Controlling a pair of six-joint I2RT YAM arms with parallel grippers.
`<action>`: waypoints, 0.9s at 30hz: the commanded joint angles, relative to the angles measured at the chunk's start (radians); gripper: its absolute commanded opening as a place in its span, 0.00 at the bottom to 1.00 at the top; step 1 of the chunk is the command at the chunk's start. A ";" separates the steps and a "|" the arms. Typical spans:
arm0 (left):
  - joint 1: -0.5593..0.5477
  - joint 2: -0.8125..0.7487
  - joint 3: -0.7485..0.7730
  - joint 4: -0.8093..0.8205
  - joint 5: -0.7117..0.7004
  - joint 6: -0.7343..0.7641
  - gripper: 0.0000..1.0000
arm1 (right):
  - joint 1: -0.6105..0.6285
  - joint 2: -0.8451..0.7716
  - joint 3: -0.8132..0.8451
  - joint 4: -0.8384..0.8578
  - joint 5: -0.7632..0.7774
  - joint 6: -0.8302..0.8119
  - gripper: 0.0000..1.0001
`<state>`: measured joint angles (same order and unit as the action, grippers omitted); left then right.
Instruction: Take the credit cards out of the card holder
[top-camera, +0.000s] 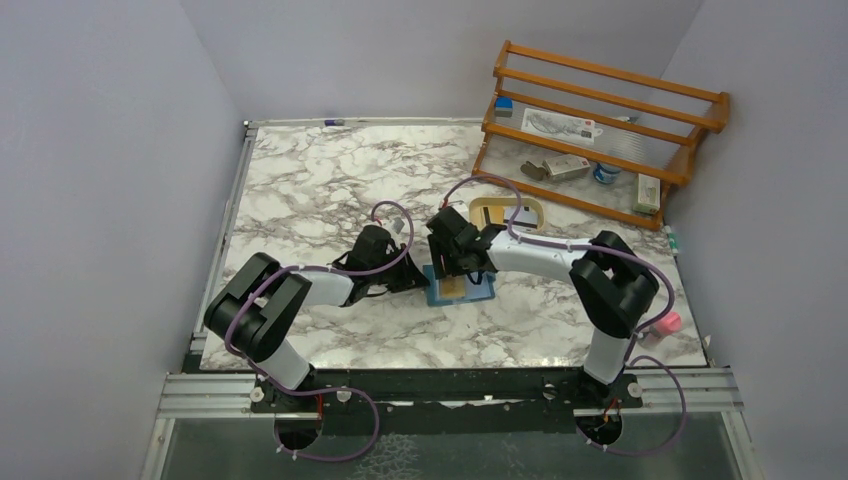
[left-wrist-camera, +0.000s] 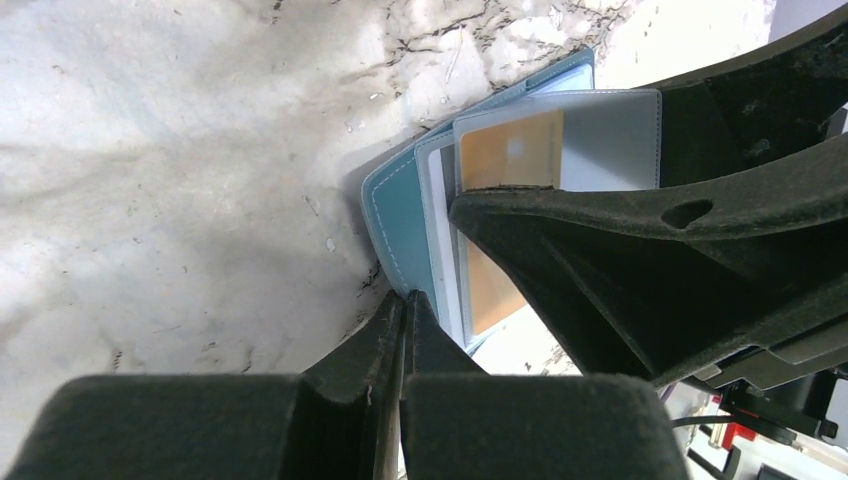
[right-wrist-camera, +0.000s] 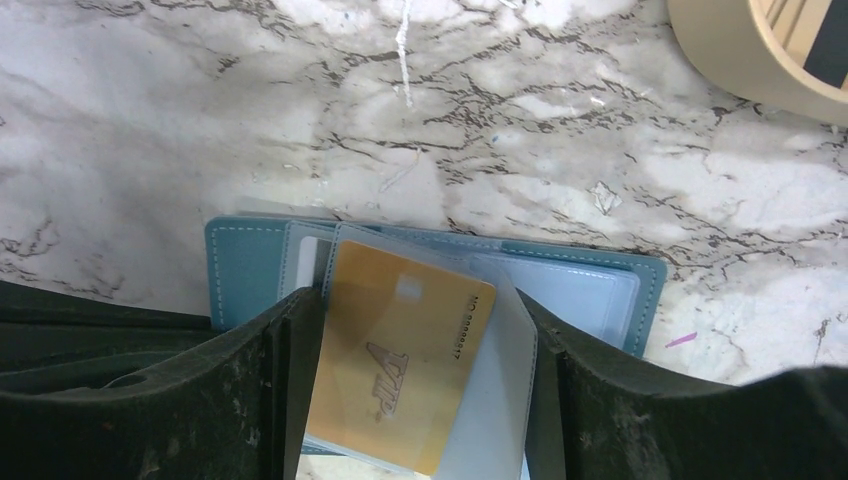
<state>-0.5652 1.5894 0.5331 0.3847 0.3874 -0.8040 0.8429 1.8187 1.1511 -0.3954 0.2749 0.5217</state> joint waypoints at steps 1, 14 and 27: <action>-0.002 -0.036 0.021 -0.021 -0.025 0.021 0.00 | -0.012 -0.029 -0.052 -0.043 0.063 -0.020 0.70; -0.002 -0.035 0.019 -0.032 -0.031 0.029 0.00 | -0.030 -0.347 -0.167 0.123 0.108 -0.070 0.77; -0.002 -0.046 0.018 -0.047 -0.045 0.041 0.00 | -0.090 -0.325 -0.392 0.469 -0.486 0.068 0.74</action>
<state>-0.5652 1.5780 0.5331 0.3569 0.3759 -0.7876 0.8024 1.4761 0.8577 -0.0650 -0.0307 0.4976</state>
